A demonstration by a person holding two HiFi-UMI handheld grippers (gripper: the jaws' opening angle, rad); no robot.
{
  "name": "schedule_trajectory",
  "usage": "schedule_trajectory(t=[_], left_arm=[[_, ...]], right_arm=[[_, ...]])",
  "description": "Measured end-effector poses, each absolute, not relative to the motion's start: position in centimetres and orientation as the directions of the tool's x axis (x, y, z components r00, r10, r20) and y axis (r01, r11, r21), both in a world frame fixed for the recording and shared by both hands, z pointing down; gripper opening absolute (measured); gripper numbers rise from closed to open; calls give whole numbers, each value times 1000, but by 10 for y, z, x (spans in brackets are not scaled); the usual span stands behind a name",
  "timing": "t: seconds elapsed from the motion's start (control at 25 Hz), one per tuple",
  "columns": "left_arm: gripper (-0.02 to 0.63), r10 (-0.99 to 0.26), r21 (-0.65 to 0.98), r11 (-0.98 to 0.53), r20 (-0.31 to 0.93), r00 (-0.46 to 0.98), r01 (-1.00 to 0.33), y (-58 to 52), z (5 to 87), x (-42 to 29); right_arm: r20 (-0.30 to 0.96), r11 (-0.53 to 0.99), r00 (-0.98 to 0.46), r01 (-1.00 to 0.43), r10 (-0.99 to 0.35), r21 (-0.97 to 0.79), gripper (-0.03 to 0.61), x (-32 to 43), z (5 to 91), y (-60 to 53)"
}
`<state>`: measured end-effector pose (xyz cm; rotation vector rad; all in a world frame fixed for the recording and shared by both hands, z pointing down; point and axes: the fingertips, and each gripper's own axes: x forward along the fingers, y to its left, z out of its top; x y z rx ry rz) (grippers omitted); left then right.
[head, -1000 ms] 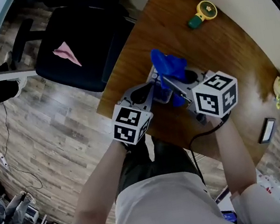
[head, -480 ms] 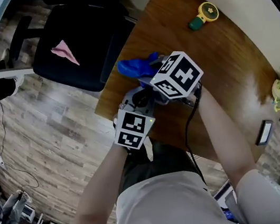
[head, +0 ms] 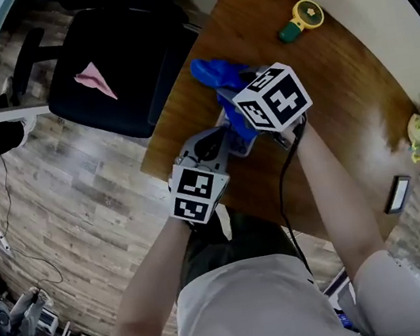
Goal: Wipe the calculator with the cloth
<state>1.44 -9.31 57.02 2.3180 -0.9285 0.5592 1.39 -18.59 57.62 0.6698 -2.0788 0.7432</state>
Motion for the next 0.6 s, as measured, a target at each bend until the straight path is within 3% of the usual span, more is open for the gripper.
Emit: schedule_trajectory(t=[0.28, 0.6], left_arm=[[1, -469, 355, -600, 570, 675, -717, -94, 572, 18], [0, -464, 373, -597, 562, 685, -710, -91, 570, 22]], right_arm=[[802, 607, -444, -783, -399, -131, 76, 54, 565, -208], [759, 385, -455, -876, -466, -289, 75, 125, 570, -173]])
